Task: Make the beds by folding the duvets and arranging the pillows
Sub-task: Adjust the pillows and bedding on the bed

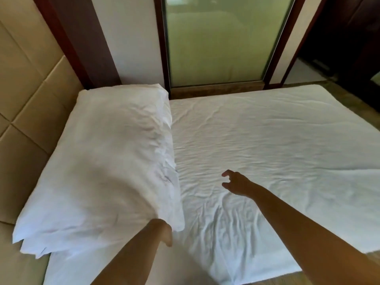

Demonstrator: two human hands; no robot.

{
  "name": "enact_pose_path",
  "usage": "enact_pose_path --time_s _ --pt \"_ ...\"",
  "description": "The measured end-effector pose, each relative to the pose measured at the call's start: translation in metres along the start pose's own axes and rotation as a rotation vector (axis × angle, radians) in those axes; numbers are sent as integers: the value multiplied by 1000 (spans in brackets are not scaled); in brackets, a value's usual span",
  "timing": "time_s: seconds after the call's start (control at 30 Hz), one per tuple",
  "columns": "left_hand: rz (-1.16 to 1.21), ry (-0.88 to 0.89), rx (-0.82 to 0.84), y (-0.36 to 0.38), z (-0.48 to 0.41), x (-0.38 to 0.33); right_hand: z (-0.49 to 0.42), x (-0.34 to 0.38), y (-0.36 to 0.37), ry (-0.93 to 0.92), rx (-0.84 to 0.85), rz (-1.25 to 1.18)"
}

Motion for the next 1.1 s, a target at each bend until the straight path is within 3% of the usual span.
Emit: enact_pose_path --time_s 0.03,0.07,0.17,0.27,0.4,0.63,0.87,1.1 --pt "41 8 106 8 5 -12 7 -11 -2 10 18 -19" --pt "112 9 100 8 9 -22 13 -23 -7 14 21 -42" --pt "336 -60 -240 -24 10 -44 38 -68 -28 13 -21 -113" --pt "327 -41 -397 -71 13 -104 77 -142 -54 39 -81 -131" --pt "200 225 -469 -142 17 -270 162 -287 -104 231 -231 -114" --pt "-98 757 -442 -202 87 -619 405 -514 -180 783 -708 -116" --pt "-434 1192 -476 -164 177 -835 594 -598 -144 1199 -1076 -255" --pt "-548 1491 -384 -98 220 -971 729 -627 -76 1667 -1218 -365"
Point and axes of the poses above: each hand's wrist, its own z-axis away from the middle knuckle, its own y-axis out of the palm, x = y × z, the point moved 3 cm from there along -z, towards the middle knuckle, and after that the axes turned 4 degrees about -x, right-handed, at the moved point
